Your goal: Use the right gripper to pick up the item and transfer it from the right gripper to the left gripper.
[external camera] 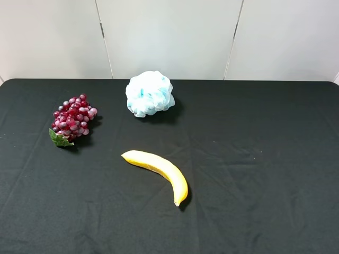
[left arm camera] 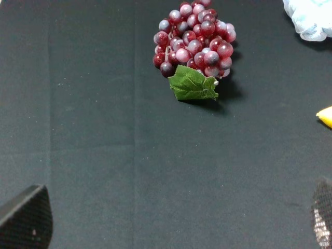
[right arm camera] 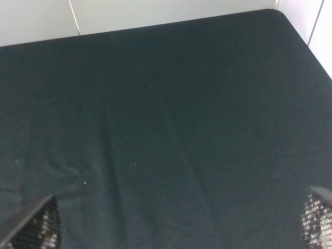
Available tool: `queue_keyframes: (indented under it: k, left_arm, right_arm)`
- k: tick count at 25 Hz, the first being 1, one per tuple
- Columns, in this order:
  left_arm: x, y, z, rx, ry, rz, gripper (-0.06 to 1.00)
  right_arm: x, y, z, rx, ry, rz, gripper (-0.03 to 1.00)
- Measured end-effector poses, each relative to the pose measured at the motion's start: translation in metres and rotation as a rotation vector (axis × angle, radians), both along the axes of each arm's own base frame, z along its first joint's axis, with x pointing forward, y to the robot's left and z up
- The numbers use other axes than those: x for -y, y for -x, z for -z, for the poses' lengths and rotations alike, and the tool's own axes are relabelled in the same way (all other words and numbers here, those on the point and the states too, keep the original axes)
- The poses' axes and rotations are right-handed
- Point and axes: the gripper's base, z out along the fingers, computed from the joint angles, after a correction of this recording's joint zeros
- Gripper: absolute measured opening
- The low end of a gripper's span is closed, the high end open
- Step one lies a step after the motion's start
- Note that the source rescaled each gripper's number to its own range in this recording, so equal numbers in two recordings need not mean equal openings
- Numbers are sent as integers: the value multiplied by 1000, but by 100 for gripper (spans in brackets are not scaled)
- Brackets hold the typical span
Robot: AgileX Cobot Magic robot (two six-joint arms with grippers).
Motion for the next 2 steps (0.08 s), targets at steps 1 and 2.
queue_keyframes:
  k: [1,2]
  left_arm:
    - [0,0,0,0,0,0,100]
    - [0,0,0,0,0,0,100]
  right_arm:
    - [0,0,0,0,0,0,100]
    - [0,0,0,0,0,0,100]
